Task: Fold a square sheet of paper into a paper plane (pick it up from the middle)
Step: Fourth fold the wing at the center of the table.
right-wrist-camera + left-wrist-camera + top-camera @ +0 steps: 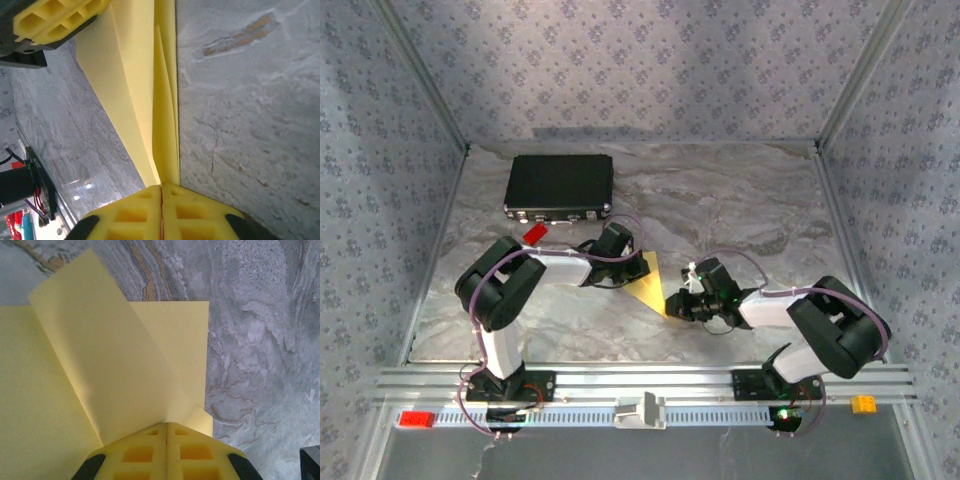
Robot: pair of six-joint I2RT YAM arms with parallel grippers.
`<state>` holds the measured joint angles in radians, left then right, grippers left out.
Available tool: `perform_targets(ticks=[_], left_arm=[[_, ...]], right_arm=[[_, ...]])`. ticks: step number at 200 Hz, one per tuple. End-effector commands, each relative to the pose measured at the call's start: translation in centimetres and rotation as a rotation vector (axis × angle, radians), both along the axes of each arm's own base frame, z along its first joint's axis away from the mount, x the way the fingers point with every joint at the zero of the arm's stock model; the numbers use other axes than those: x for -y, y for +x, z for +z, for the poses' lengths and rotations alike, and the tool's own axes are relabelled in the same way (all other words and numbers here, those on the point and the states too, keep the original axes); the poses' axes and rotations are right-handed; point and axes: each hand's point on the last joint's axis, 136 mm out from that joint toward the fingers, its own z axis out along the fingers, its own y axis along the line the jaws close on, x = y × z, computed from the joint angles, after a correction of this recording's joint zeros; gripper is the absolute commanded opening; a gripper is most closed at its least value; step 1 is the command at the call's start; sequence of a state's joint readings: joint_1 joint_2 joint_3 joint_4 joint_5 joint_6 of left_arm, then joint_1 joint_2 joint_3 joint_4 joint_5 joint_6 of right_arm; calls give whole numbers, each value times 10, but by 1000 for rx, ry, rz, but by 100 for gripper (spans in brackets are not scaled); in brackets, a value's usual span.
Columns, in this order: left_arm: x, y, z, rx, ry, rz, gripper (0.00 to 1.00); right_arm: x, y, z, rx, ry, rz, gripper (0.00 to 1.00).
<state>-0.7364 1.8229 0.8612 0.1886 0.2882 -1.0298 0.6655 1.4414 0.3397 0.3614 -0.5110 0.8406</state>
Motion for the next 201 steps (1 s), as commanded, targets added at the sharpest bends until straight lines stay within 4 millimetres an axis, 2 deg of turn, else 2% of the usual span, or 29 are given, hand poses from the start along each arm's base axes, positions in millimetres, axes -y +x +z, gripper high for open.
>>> perform_targets(ticks=[1,15,32,48,87,115,130,162,183,201], left_arm=[[-12,-11,-26,-48,69,2,4],[-12,-11,-26,-49,69,3,4],[-12,-11,-26,-49,68,1,4],[-12,-11,-26,-48,68,4,4],[-12,-11,-26,-48,68,4,4],[-12,-11,-26,-48,67,3,4],[-12,-12,-26,-48,67,1,4],[-13,-12,-26,-48,69,1,4],[-14,-14,-27,-50,71,-2,3],[-14,-14,-27,-50,71,-1,3]], right_arm=[[23,-32,-35,-143,-121,13,4],[25,-34,-37,-150,-130,8,5],[25,-33,-35,-150,-123,5,11],[25,-33,-31,-144,-118,5,14],[28,-38,-34,-152,-126,5,5],[28,-36,-32,-150,-121,1,6],[25,-32,-24,-133,-109,-4,13],[24,-15,4,-57,-109,-21,20],[20,-4,27,4,-85,-14,20],[9,4,43,40,-45,16,13]])
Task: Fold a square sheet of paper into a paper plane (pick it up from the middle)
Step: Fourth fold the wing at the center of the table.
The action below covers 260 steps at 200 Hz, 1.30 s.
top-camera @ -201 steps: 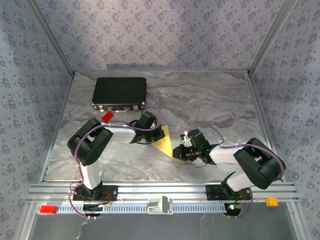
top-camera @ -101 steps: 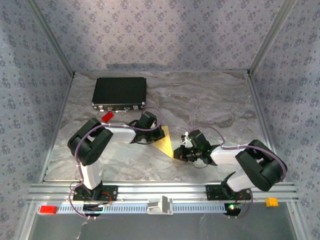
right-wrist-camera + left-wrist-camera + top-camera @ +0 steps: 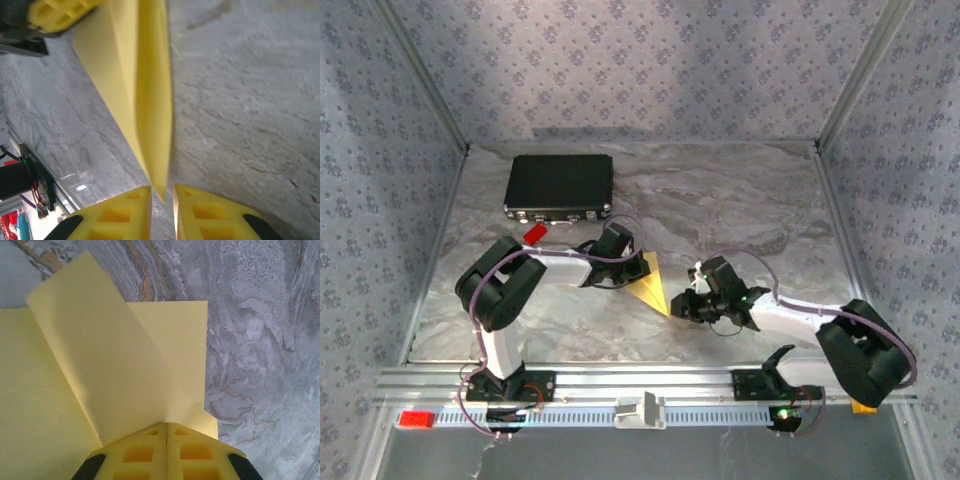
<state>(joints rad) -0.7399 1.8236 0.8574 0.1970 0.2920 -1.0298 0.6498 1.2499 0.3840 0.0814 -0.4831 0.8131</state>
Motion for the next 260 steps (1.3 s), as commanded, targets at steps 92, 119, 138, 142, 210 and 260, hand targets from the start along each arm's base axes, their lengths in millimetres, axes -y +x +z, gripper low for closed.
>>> perform_targets(ticks=[92,119,138,142,210,260], left_arm=[[-15,-13,-27,-52,78,2,3],[-16,-13,-27,-53,79,1,3],[-17,-13,-28,-53,82,3,3],[-17,-14,-28,-54,82,2,3],[-19,-14,-31,-59,91,7,3],[-20,-13,-32,-59,93,13,3]], right_arm=[[-54,33,0,19,-54,143,0],[-41,25,-24,-23,-111,127,0],[-34,16,-36,-48,-105,111,0],[-32,14,-38,-56,-103,106,0],[-18,-6,-46,-82,-55,72,1],[-5,-22,-47,-88,-65,69,2]])
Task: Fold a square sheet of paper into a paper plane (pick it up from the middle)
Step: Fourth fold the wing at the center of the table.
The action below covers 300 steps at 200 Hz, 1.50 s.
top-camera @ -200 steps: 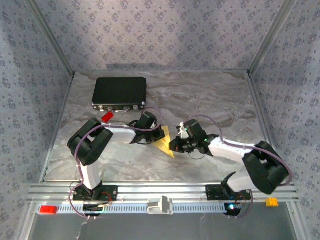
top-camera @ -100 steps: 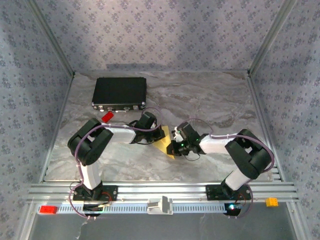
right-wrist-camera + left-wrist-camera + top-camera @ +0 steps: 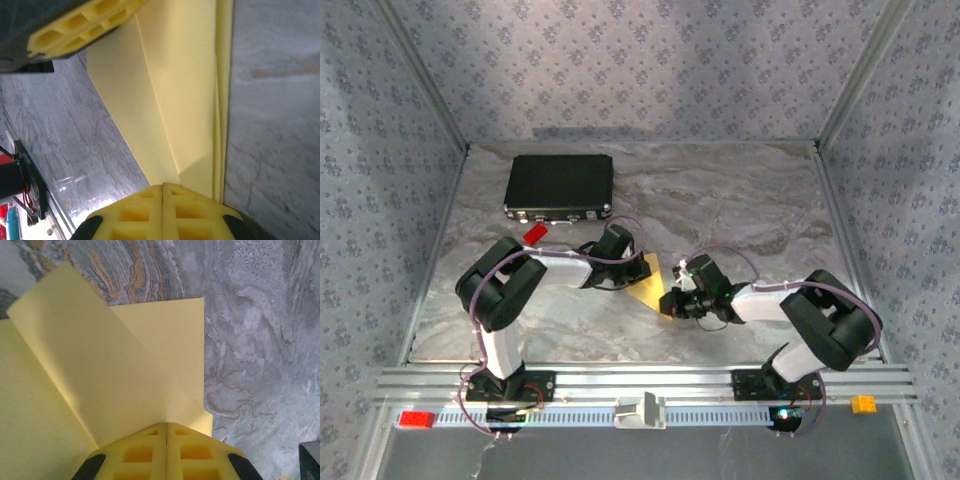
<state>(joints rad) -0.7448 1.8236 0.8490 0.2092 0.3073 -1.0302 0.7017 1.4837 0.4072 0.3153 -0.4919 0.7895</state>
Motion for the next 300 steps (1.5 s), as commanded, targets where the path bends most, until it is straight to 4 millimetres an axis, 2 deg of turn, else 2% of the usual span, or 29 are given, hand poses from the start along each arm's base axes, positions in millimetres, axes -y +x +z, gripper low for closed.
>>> perform_targets(ticks=[1,89,102,137,155,174,192,220,272,300], left_arm=[[-22,-9,-31,-53,104,27,3],[-21,-10,-31,-54,98,25,3],[-20,-10,-30,-52,93,23,3],[-18,-10,-27,-45,83,15,3],[-17,-10,-27,-42,81,14,3],[-16,-11,-28,-46,78,13,3],[-15,-12,-28,-45,77,10,3],[-15,-12,-29,-46,80,10,3],[-14,-11,-29,-46,78,9,3],[-14,-12,-28,-46,75,6,3]], right_arm=[[24,-30,-24,-116,-86,-5,2],[43,-48,-24,-127,-104,-56,2],[40,-46,-11,-113,-77,-58,2],[27,-25,51,31,4,-41,3],[27,-10,60,63,-8,-57,4],[19,6,57,51,-8,-56,3],[2,20,59,50,8,-35,3],[-14,34,48,34,-22,-20,3],[-23,48,23,-20,-51,-10,3],[-4,35,-9,-105,-151,-17,2]])
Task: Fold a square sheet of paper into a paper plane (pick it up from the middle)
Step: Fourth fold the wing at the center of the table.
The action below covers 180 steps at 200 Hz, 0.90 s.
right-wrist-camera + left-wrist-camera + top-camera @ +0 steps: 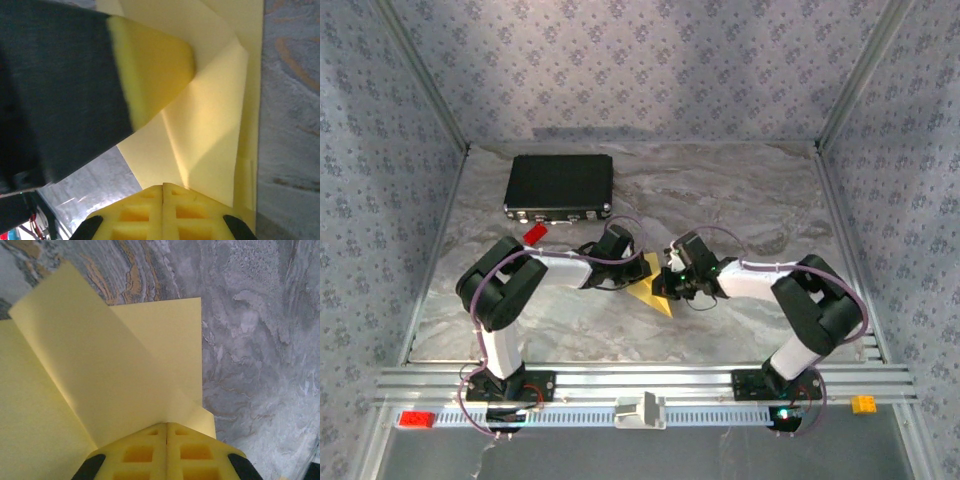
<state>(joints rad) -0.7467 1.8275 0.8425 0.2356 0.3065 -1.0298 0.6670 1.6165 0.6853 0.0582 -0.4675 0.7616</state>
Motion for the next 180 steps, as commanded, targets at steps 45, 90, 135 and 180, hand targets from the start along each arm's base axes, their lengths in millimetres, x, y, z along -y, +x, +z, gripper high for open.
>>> perform_targets(ticks=[45,90,135,180], left_arm=[[-13,-9,-18,-37,74,0,4],[-2,-2,31,69,-8,-29,14],[6,-15,31,45,-5,-52,7],[10,-25,-2,-27,19,-39,4]], right_arm=[[24,-33,-36,-107,-15,-31,1],[22,-36,-38,-117,7,-42,0],[24,-34,-40,-118,7,-58,0],[25,-35,-41,-124,6,-65,0]])
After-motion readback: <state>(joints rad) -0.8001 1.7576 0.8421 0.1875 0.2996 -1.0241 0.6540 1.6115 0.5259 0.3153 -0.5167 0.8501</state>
